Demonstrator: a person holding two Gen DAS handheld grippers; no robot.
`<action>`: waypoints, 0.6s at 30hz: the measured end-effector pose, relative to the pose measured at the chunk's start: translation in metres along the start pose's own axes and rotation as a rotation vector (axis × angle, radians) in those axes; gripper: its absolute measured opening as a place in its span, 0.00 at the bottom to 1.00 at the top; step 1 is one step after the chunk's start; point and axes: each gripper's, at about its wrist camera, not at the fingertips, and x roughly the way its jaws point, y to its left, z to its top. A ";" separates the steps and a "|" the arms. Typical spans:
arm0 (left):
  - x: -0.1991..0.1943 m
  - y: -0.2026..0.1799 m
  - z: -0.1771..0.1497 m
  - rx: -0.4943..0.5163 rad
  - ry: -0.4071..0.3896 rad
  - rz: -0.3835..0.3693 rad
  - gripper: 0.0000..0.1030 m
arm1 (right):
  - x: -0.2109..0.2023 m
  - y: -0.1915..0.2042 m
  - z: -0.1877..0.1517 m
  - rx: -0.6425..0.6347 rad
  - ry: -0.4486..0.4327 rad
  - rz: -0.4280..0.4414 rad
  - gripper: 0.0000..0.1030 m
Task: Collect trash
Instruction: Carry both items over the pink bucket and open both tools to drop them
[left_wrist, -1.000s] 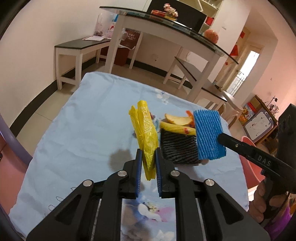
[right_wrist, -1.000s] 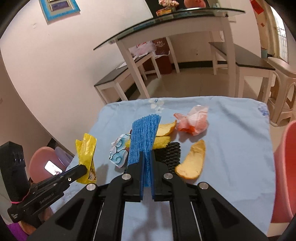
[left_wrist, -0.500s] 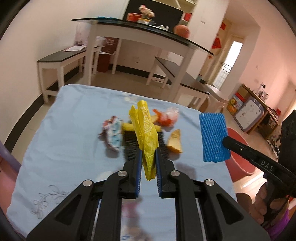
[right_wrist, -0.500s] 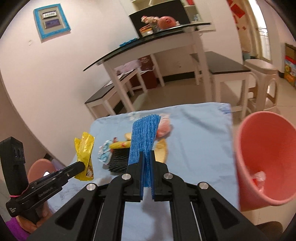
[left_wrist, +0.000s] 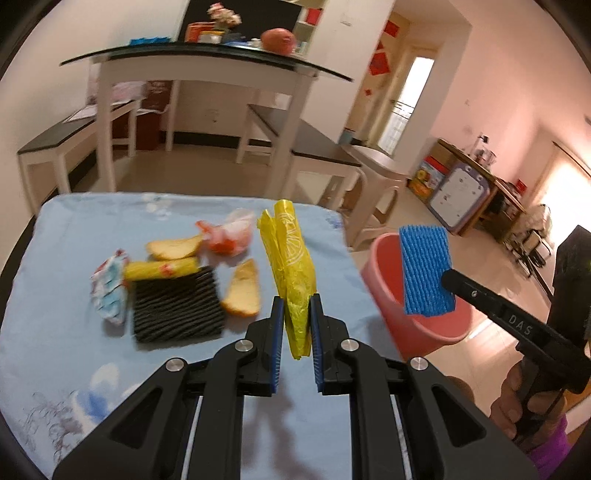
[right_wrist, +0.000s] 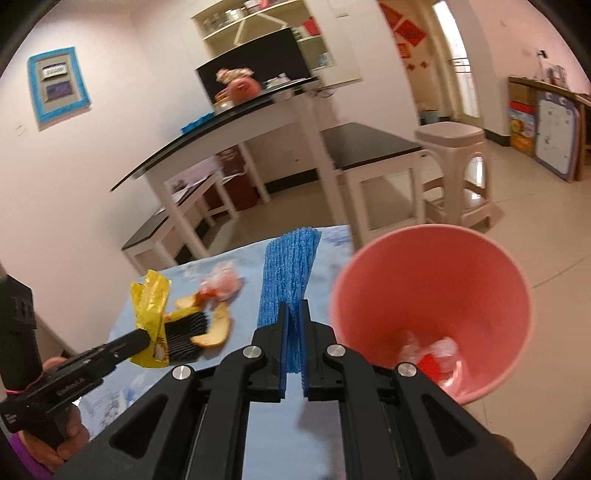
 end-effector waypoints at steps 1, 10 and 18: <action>0.002 -0.006 0.002 0.009 -0.002 -0.007 0.13 | -0.001 -0.005 0.001 0.006 -0.005 -0.012 0.05; 0.033 -0.062 0.018 0.089 0.013 -0.099 0.13 | -0.020 -0.065 -0.001 0.073 -0.048 -0.135 0.05; 0.073 -0.114 0.016 0.158 0.075 -0.186 0.13 | -0.019 -0.105 -0.008 0.133 -0.033 -0.185 0.05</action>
